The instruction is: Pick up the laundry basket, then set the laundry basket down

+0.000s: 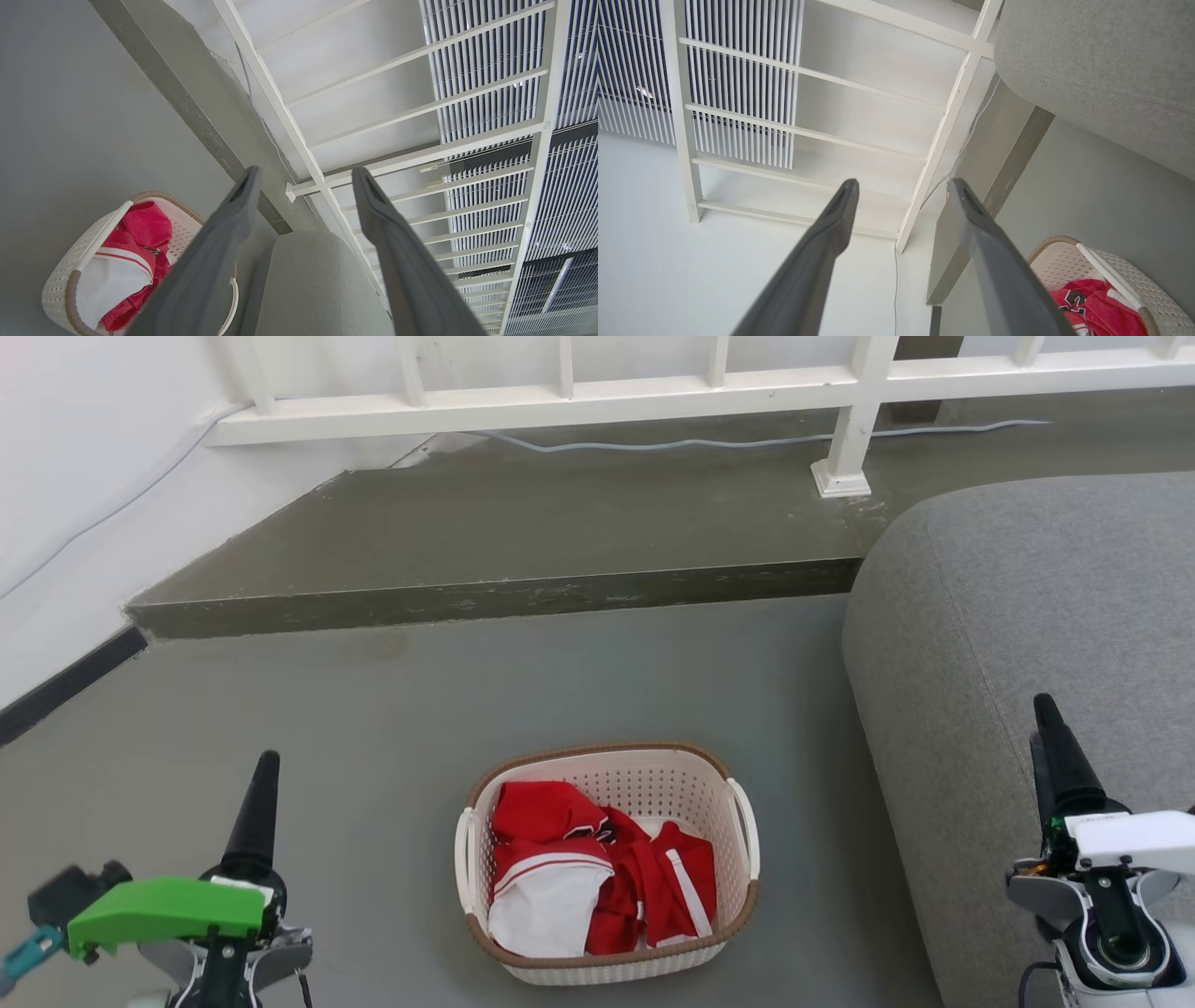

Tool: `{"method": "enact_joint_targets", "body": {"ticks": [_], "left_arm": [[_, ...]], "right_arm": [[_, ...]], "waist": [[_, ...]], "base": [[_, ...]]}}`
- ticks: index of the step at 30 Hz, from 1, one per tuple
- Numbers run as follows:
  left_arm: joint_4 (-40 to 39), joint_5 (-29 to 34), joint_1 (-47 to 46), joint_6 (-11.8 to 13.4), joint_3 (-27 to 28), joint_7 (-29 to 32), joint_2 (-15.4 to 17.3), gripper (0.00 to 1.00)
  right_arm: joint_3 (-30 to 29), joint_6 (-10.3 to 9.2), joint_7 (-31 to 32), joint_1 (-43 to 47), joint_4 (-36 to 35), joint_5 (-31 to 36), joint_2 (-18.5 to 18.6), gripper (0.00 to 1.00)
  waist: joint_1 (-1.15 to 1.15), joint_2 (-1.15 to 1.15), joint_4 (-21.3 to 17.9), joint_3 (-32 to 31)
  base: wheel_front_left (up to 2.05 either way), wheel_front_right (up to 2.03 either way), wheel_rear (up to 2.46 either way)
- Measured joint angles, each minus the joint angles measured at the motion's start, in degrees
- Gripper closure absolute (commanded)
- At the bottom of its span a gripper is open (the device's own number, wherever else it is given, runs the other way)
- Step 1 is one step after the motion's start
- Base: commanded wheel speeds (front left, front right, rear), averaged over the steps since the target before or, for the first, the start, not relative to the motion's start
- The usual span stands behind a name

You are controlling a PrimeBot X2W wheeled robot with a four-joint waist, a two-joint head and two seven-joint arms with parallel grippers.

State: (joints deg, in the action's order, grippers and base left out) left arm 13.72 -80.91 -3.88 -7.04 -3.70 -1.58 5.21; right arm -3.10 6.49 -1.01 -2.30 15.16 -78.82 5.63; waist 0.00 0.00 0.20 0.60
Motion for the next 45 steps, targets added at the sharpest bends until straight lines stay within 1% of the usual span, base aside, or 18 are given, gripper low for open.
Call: {"method": "enact_joint_targets", "body": {"ticks": [1, 3, 7, 10, 13, 14, 15, 22, 23, 26, 27, 32, 35, 45], "left_arm": [[0.0, 0.0, 0.0, 0.0, 0.0, 0.0, 0.0, 0.0], [-0.4, 2.01, -0.46, 0.01, -0.53, -0.35, 0.37, 0.0], [-1.4, 7.09, -1.52, 0.11, -1.98, -1.09, 1.67, 0.0], [-1.92, 10.23, -2.04, 0.59, -2.91, -1.6, 1.78, 0.0], [-2.45, 13.43, -2.04, 1.49, -4.02, -2.11, 2.03, 0.0], [-2.67, 14.73, -2.05, 1.74, -4.32, -2.34, 2.16, 0.0], [-3.07, 16.82, -2.09, 2.11, -5.05, -2.77, 2.66, 0.0], [-4.28, 24.9, -3.05, 3.76, -7.53, -4.04, 3.44, 0.0], [-4.58, 26.07, -3.21, 4.14, -7.82, -4.08, 3.5, 0.0], [-5.24, 29.26, -3.32, 5.0, -8.71, -4.61, 3.72, 0.0], [-5.35, 30.1, -3.35, 5.06, -9.1, -4.65, 3.8, 0.0], [-6.27, 34.81, -3.42, 6.49, -10.42, -5.79, 3.94, 0.0], [-6.8, 37.56, -3.45, 7.16, -11.4, -6.37, 3.99, 0.0], [-6.87, 44.69, -3.45, 9.15, -13.43, -8.15, 4.15, 0.0]], "right_arm": [[0.0, 0.0, 0.0, 0.0, 0.0, 0.0, 0.0, 0.0], [0.47, -0.01, -0.16, -0.23, -0.26, 2.24, 0.43, 0.0], [1.76, -0.04, -1.08, -0.86, -0.93, 6.27, 1.27, 0.0], [2.59, -0.56, -1.67, -0.87, -1.37, 9.38, 1.79, 0.0], [3.55, -0.64, -2.08, -0.94, -1.78, 12.48, 2.12, 0.0], [3.87, -1.11, -2.35, -1.03, -1.9, 13.57, 2.29, 0.0], [4.45, -1.57, -2.74, -1.1, -2.08, 16.02, 2.81, 0.0], [6.09, -2.6, -4.07, -1.52, -3.52, 23.7, 3.7, 0.0], [6.39, -3.02, -4.24, -1.65, -3.74, 24.71, 3.85, 0.0], [7.37, -3.16, -4.67, -1.88, -4.42, 28.08, 4.2, 0.0], [7.71, -3.63, -5.03, -1.88, -4.67, 29.34, 4.28, 0.0], [9.1, -4.19, -5.78, -1.89, -5.52, 34.26, 4.66, 0.0], [9.73, -5.06, -6.54, -1.89, -5.82, 36.98, 4.75, 0.0], [11.66, -6.11, -8.16, -1.87, -6.03, 44.52, 4.8, 0.0]], "waist": [[0.0, 0.0, 0.0, 0.0], [0.0, 0.0, 0.02, 0.01], [0.0, 0.0, 0.05, 0.04], [0.0, 0.0, 0.07, 0.05], [0.0, 0.0, 0.09, 0.06], [0.0, 0.0, 0.09, 0.05], [0.0, 0.0, 0.09, 0.04], [0.0, 0.0, 0.07, -0.03], [0.0, 0.0, 0.07, -0.02], [0.0, 0.0, 0.09, 0.03], [0.0, 0.0, 0.09, 0.06], [0.0, 0.0, 0.14, 0.17], [0.0, 0.0, 0.18, 0.21], [0.0, 0.0, 0.37, 0.27]], "base": [[0.0, 0.0, 0.0], [0.0, 0.0, 0.0], [0.0, 0.0, 0.0], [0.0, 0.0, 0.0], [0.0, 0.0, 0.0], [0.0, 0.0, 0.0], [0.0, 0.0, 0.0], [0.0, 0.0, 0.0], [0.0, 0.0, 0.0], [0.0, 0.0, 0.0], [0.0, 0.0, 0.0], [0.0, 0.0, 0.0], [0.0, 0.0, 0.0], [0.0, 0.0, 0.0]]}}
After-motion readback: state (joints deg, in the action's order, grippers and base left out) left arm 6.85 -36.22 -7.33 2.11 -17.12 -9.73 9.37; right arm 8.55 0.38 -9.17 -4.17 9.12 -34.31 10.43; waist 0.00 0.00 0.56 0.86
